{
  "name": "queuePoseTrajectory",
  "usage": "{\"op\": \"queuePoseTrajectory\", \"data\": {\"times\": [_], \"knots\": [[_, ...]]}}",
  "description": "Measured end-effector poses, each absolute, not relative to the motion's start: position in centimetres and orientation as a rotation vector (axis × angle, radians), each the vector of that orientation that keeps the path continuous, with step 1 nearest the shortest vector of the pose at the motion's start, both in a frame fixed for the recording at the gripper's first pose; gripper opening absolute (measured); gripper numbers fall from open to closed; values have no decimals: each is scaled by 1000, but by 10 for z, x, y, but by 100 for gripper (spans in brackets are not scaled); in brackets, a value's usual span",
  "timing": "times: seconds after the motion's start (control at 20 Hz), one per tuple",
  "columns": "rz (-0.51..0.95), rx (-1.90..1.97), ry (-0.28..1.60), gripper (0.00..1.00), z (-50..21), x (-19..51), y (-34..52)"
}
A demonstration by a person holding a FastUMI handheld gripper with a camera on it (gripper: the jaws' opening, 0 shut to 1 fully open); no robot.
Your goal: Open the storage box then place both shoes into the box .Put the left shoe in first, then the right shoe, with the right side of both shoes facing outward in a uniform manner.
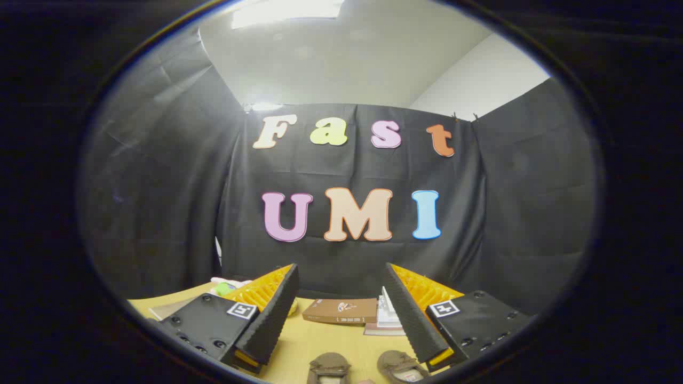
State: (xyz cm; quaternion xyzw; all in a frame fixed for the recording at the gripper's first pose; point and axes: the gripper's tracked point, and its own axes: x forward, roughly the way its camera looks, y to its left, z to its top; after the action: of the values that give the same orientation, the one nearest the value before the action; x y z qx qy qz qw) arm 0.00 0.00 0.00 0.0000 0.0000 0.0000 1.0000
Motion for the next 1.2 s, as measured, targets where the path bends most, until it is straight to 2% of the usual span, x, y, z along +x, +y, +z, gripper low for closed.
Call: {"op": "queuePoseTrajectory", "data": {"times": [0.9, 1.2], "knots": [[28, 28, 28, 100, -10, -2, -7], [154, 152, 121, 100, -40, -1, 22]]}}
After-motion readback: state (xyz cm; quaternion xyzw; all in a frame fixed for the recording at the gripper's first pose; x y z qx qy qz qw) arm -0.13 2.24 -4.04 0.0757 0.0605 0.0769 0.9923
